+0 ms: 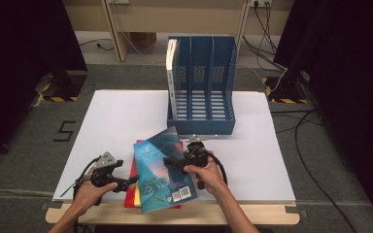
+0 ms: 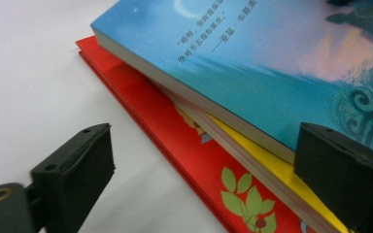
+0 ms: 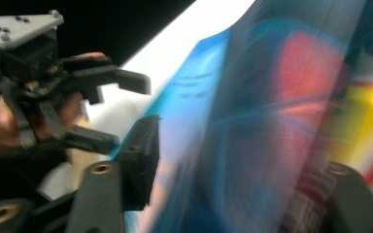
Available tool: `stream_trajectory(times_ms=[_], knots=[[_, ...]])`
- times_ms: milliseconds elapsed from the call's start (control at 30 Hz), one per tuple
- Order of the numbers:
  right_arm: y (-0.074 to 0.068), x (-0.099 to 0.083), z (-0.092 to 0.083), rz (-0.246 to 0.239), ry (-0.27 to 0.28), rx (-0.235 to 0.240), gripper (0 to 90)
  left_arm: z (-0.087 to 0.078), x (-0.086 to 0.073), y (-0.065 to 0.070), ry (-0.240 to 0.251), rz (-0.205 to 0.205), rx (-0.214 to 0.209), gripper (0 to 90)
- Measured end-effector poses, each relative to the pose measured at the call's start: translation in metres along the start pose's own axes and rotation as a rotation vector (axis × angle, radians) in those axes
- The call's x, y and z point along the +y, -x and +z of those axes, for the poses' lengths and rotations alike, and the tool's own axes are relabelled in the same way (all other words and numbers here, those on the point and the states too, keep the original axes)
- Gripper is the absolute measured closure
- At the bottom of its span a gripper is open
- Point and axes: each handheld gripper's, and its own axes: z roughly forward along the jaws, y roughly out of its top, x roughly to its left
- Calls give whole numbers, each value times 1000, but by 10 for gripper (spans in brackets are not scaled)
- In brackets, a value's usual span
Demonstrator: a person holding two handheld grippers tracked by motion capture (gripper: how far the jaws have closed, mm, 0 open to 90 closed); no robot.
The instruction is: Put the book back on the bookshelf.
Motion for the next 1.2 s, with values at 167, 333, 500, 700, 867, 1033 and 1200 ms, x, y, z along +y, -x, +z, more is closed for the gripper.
stream_trajectory(times_ms=[167,333,500,700,867,1033,1200], knots=[[-4,3,1,-10,-9,-45,509,0,0,1,1,4,3,79],[2,3,-2,36,42,-29,641,-1,0,1,6,8,-4,79],[2,2,-5,55,81,-5,674,-3,-1,-6,29,-13,10,191],[1,3,-11,52,114,20,685,-11,-6,-31,32,-96,93,148],[-4,7,-18,45,155,33,686,-10,-13,-46,-26,-72,189,148],[-8,10,-26,16,193,31,688,-6,-20,-53,-94,-10,236,146],[-14,13,-34,-25,237,11,690,-6,-21,-57,-87,-33,210,138]])
